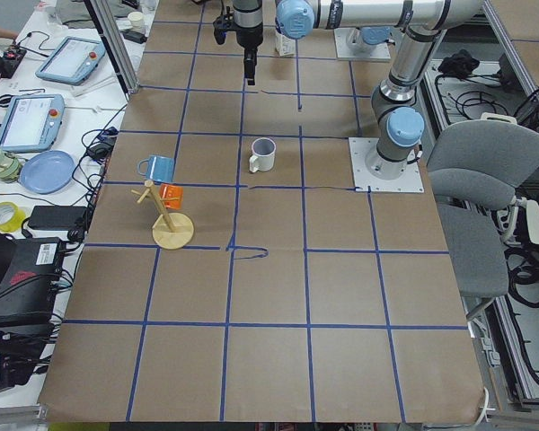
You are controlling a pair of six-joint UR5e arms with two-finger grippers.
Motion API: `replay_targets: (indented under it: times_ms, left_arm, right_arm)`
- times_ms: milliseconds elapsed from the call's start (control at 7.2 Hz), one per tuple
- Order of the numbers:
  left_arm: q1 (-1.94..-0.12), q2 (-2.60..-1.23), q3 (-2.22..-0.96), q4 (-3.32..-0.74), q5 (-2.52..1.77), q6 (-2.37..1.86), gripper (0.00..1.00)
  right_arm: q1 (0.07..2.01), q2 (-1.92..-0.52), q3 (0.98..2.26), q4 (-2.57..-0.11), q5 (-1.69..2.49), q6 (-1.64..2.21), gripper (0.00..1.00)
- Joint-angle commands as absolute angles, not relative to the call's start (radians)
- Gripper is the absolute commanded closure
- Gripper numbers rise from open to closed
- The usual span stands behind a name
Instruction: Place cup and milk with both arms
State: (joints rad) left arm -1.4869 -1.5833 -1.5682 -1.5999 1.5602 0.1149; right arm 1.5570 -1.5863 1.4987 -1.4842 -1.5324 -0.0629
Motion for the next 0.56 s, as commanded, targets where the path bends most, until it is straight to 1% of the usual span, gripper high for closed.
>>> replay_targets:
  times_ms: [0,417]
  left_arm:
    - [-1.486,-1.583,-1.568,-1.6,1.562,0.115,0.0]
    - [-1.486,-1.583,-1.569,-1.6,1.562,0.106,0.0]
  right_arm:
    - [1.557,-1.586,1.499,-1.483,-1.532,-0.064,0.0]
    - [1.557,-1.585,1.499,-1.483,-1.534,-0.064,0.0]
